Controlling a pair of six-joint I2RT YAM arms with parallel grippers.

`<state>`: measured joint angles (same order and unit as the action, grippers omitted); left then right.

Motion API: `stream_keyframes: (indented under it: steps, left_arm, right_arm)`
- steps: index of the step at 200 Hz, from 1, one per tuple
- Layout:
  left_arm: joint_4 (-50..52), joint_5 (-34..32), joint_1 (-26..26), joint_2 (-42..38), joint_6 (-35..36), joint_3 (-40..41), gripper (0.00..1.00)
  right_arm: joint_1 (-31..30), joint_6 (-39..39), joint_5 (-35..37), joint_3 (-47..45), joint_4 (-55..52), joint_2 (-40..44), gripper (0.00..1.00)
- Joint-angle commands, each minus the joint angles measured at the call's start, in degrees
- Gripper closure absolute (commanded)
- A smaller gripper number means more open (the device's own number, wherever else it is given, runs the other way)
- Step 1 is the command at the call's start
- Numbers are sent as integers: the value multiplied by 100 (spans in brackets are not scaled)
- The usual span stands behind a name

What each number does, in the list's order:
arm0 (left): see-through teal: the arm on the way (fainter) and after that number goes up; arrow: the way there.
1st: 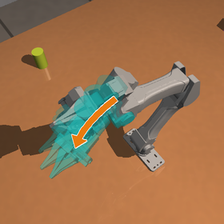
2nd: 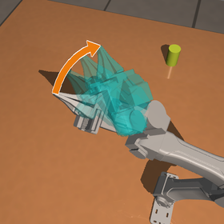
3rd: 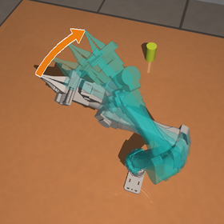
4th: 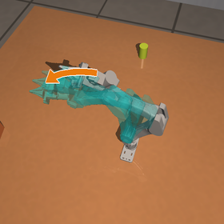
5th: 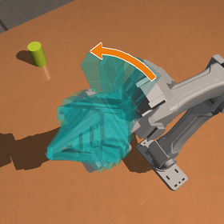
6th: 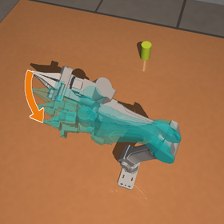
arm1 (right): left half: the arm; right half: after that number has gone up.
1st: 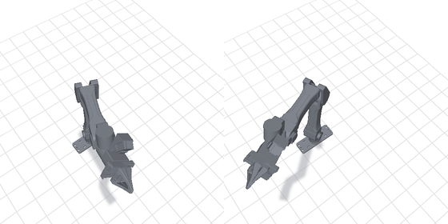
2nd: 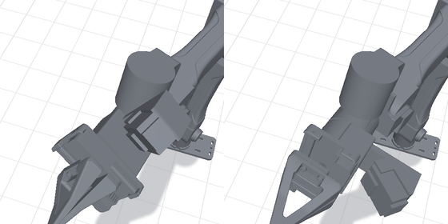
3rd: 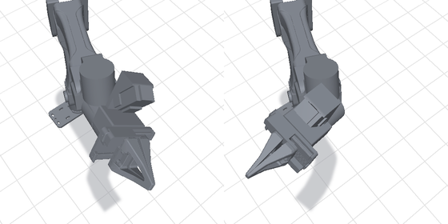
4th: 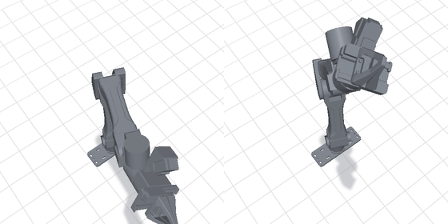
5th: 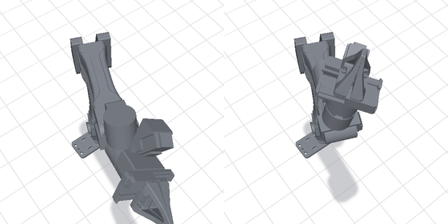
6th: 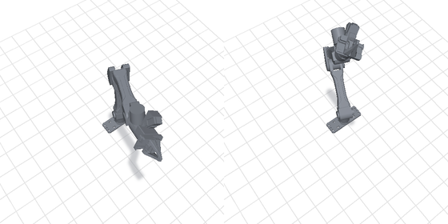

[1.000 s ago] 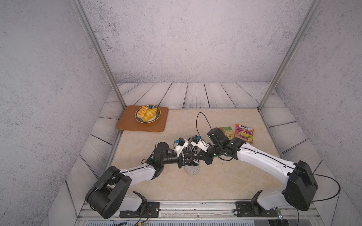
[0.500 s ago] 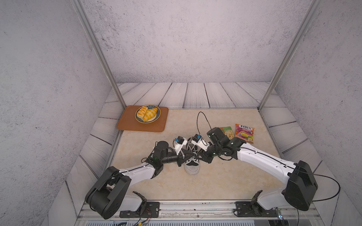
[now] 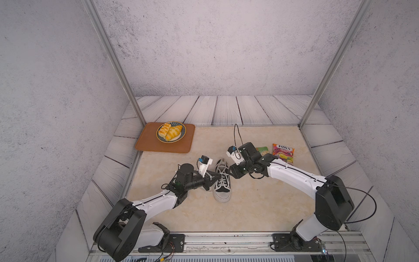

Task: Tie the shoes
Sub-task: Cross the shoelace with the shoelace.

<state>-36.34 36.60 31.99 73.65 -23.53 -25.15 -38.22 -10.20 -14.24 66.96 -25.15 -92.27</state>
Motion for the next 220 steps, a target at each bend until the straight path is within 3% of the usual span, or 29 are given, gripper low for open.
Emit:
stream_keyframes:
  steps: [1, 102, 179, 220]
  left_arm:
    - [81, -129, -26, 12, -227, -73, 100]
    - [509, -359, -26, -175, -470, -34, 100]
    - [776, -439, -26, -97, -579, -120, 100]
    - [909, -651, -26, 6, -815, -208, 100]
  right_arm:
    - [121, -353, 111, 227, 96, -318, 58]
    - [228, -430, -498, 482, 238, -1194, 63]
    - [243, -378, -611, 326, 265, -901, 90]
    - [236, -448, -774, -79, 531, -415, 96]
